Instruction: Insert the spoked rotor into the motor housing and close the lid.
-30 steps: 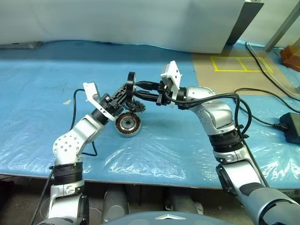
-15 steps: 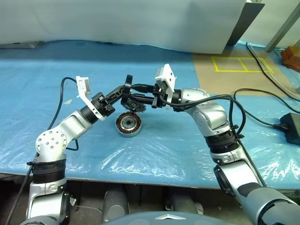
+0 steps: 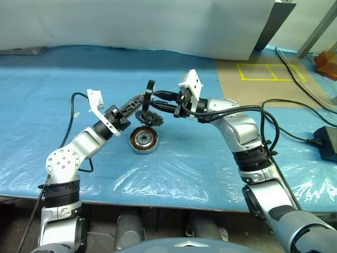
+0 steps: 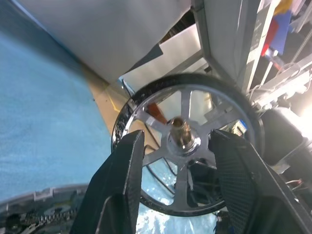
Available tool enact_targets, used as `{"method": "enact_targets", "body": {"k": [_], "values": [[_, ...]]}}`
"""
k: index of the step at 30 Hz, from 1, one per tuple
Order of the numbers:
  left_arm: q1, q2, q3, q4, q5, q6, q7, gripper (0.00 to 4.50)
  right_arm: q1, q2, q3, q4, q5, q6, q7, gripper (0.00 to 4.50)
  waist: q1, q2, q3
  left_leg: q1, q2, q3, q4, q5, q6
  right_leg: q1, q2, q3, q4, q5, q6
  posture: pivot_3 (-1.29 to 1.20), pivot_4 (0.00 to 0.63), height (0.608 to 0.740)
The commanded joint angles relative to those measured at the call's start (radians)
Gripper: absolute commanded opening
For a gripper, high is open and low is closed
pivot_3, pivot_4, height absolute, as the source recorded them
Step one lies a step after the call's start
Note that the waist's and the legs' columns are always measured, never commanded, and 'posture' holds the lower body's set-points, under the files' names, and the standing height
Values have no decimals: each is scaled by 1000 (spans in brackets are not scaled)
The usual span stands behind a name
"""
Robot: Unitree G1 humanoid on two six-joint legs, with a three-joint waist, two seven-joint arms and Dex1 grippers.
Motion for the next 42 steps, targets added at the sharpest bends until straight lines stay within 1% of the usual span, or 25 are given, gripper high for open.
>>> {"method": "enact_targets", "body": {"k": [1,4,6,8,11,12,16,18,21,23,25,27,29,31,33,37,39,42], "values": [[-54,55,131,-5,-93,-41,23,2266,-20,-9,-44,-31,23,-8,-1,1199,-1,0,0,0,0,0,0,0,0,0,0,0,0,0,0,0,150,740],[-51,129,163,-2,-91,-15,-4,2266,-29,-46,-79,-71,86,51,44,1199,1,0,0,0,-1,0,0,0,0,0,0,0,0,0,0,0,150,740],[-14,181,126,-22,-20,7,-54,2266,-32,-105,-86,-124,148,116,120,1199,4,0,0,-1,-1,0,0,0,0,0,0,0,-1,0,0,0,150,740],[24,207,83,-48,37,16,-93,2266,-21,-185,-54,-163,153,136,208,1199,9,0,0,-2,-1,0,-1,0,0,0,0,-1,-2,0,0,0,150,740],[73,219,22,-108,121,-2,-147,2266,24,-351,60,-215,62,45,383,1199,18,0,0,-2,-1,0,-1,0,0,1,0,-2,-3,0,0,0,150,740],[87,219,7,-125,144,-7,-160,2266,35,-391,84,-226,51,22,432,1199,21,0,0,-2,0,0,-1,0,0,1,0,-2,-3,0,0,0,150,740],[122,214,-22,-144,201,-15,-188,2266,45,-442,122,-233,66,11,534,1199,15,0,0,1,1,0,0,0,0,1,0,-1,0,0,0,0,150,740],[142,213,-28,-152,235,-24,-201,2266,48,-429,160,-201,20,-33,542,1199,7,0,0,2,1,0,1,0,0,0,0,0,0,0,-1,0,150,740],[148,194,2,-108,283,-61,-174,2266,5,-345,219,-84,-83,-126,488,1199,-3,0,0,2,1,1,3,0,0,1,0,1,0,-3,-4,0,150,740],[189,238,-29,-125,381,-97,-221,2266,-54,-260,252,25,-161,-180,427,1199,-12,0,0,2,1,1,4,0,1,0,0,1,2,-2,-6,0,150,740],[244,281,-73,-166,477,-146,-287,2266,-93,-210,278,92,-210,-232,421,1199,-21,0,0,1,1,1,4,0,1,-1,0,1,2,-2,-6,0,150,740],[277,282,-56,-188,492,-181,-317,2266,-117,-184,298,128,-240,-292,438,1199,-22,0,0,0,1,1,4,0,1,-1,-1,1,0,-2,-7,0,150,740],[314,298,-58,-206,545,-235,-366,2266,-136,-170,310,159,-263,-343,454,1199,-16,-1,0,-3,1,0,4,0,1,-1,-1,-1,-1,-2,-7,0,150,740],[376,349,-111,-218,677,-330,-437,2266,-157,-165,317,186,-278,-395,484,1199,-14,-2,0,-3,1,0,3,0,2,-1,-1,-2,0,-2,-7,0,150,740],[425,384,-140,-225,757,-405,-500,2266,-181,-155,318,214,-285,-433,508,1199,-15,-2,0,-3,2,0,2,0,2,-1,-1,-3,-1,-2,-7,0,150,740],[450,401,-155,-247,828,-499,-564,2266,-236,-115,321,269,-306,-508,530,1199,-19,-2,0,-3,3,0,2,0,2,-2,-1,-3,0,-2,-7,0,150,740],[463,415,-192,-243,895,-553,-596,2266,-266,-93,333,307,-349,-616,512,1199,-23,-2,0,-1,3,0,2,0,2,-1,-1,-2,0,-2,-7,0,150,740],[434,378,-214,-216,914,-577,-588,2266,-323,-29,347,362,-401,-707,474,1199,-28,-2,0,-1,2,1,3,0,2,-1,-1,-1,1,-2,-7,0,150,740]]}}
